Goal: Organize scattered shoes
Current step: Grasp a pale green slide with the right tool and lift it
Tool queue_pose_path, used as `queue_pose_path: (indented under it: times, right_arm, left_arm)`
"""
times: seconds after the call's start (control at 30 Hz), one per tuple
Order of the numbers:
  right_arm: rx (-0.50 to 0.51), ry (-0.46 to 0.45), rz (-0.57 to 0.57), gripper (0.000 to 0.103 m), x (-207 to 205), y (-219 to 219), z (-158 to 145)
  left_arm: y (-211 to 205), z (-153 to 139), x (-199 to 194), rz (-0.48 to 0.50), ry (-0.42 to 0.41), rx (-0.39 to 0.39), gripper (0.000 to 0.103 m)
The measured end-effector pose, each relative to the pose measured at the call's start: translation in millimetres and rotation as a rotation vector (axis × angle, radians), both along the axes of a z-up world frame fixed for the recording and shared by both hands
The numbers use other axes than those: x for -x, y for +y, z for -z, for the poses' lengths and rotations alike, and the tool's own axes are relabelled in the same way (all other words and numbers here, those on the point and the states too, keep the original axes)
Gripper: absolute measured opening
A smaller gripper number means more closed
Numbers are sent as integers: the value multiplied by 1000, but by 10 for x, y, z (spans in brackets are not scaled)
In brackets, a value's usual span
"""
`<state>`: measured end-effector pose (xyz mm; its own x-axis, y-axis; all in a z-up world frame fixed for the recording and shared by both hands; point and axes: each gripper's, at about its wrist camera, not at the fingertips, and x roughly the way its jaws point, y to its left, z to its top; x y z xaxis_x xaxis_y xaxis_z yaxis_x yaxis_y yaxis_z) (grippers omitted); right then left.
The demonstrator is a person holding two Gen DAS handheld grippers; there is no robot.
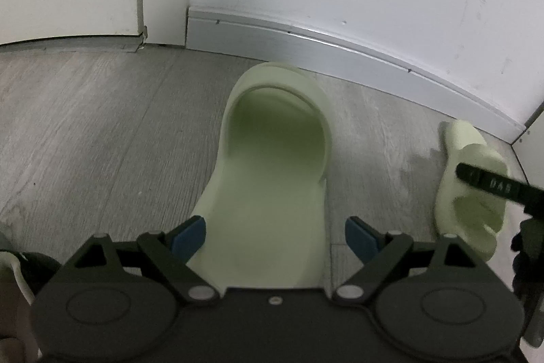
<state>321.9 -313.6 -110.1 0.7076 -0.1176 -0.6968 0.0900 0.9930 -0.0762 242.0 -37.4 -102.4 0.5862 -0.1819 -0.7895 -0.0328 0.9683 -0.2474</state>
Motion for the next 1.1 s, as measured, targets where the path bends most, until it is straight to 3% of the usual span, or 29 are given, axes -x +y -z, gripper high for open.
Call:
queue_pose_path:
  times: [0.17, 0.37, 0.6, 0.63, 0.7, 0.73, 0.8, 0.97, 1.03, 1.1]
  right_arm:
    - [-3, -10, -228, 102, 174, 262, 4]
    - [15, -12, -344, 103, 182, 554, -84]
    - [28, -39, -515, 100, 207, 1020, -342]
    - [30, -43, -539, 98, 210, 1086, -379]
    - [34, -50, -588, 80, 217, 1219, -453]
    - [42, -45, -596, 77, 219, 1285, -459]
    - [55, 10, -621, 63, 116, 1486, -345]
    - [119, 65, -640, 59, -57, 1761, -176]
    - [160, 57, -644, 52, -104, 1827, -182]
    - [214, 30, -681, 32, -99, 1880, -160]
  left_arm:
    - [28, -3, -7, 3, 2, 11, 90]
    - [318, -78, -13, -25, 30, 133, 90]
    - [565, -187, 39, -50, 21, 128, 90]
    - [586, -193, 56, -48, 21, 121, 90]
    - [613, -196, 83, -45, 24, 114, 90]
    - [626, -198, 101, -43, 24, 123, 90]
    - [643, -202, 124, -36, 23, 136, 90]
    - [677, -225, 151, -6, 9, 150, 90]
    - [726, -236, 155, -12, 4, 162, 90]
    - [759, -247, 170, -17, -5, 156, 90]
